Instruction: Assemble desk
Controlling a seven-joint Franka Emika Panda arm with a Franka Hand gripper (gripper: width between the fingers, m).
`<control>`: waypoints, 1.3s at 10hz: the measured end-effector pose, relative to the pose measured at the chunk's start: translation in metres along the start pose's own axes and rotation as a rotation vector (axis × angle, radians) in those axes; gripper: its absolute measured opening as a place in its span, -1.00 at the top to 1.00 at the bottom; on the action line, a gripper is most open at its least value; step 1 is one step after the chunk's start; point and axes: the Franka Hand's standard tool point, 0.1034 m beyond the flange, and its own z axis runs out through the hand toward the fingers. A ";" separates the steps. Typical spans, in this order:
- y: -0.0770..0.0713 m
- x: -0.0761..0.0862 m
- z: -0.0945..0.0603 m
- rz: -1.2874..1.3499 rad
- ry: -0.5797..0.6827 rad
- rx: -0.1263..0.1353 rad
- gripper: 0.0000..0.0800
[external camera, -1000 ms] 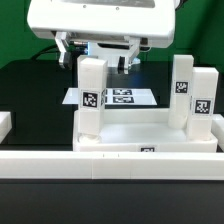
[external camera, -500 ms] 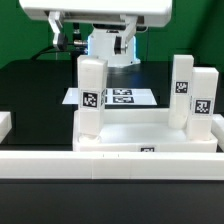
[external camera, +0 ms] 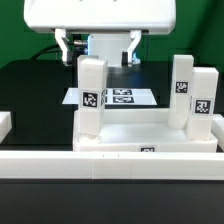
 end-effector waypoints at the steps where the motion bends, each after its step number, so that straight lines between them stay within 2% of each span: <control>1: 0.001 -0.003 0.005 0.005 -0.088 0.010 -0.62; 4: 0.004 -0.009 0.013 0.016 -0.296 0.024 -0.62; 5: 0.006 -0.003 0.013 0.013 -0.341 0.024 -0.62; 6: 0.005 0.003 0.014 0.008 -0.343 0.021 -0.62; 11: 0.005 0.016 0.009 -0.007 -0.317 0.021 -0.62; 13: 0.007 0.017 0.015 -0.030 -0.279 0.015 0.06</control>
Offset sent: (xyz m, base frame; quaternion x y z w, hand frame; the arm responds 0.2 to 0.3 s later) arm 0.0042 -0.0105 -0.0050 -0.0210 -0.2167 0.0043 0.9760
